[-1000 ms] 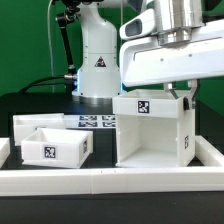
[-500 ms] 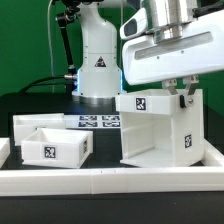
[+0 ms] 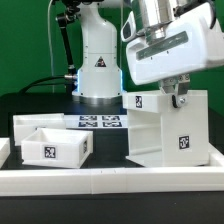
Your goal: Assemble drawer
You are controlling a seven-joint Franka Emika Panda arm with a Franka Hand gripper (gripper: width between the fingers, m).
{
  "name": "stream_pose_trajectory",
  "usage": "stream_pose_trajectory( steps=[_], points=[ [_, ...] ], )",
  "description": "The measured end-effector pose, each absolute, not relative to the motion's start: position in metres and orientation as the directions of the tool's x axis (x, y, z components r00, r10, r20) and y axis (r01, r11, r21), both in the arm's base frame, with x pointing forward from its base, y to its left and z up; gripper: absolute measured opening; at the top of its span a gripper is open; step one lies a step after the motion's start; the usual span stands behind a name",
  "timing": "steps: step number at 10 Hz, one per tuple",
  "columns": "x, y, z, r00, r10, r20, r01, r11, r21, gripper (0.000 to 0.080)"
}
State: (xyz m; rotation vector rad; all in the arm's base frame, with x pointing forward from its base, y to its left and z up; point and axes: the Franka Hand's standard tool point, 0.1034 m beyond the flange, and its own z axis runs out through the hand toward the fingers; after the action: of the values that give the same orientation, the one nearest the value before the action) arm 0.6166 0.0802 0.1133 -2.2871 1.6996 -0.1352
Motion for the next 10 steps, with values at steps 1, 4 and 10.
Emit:
stream_pose_trajectory(
  steps=[1, 4, 10],
  points=[
    [0.624, 0.082, 0.114, 0.212, -0.968, -0.132, -0.945, -0.169, -0.28, 0.0041],
    [0.636, 0.083, 0.107, 0.129, -0.976, -0.176, -0.967, -0.084, -0.242, 0.0041],
    [0.638, 0.084, 0.105, 0.143, -0.972, -0.186, -0.971, -0.101, -0.218, 0.015]
  ],
)
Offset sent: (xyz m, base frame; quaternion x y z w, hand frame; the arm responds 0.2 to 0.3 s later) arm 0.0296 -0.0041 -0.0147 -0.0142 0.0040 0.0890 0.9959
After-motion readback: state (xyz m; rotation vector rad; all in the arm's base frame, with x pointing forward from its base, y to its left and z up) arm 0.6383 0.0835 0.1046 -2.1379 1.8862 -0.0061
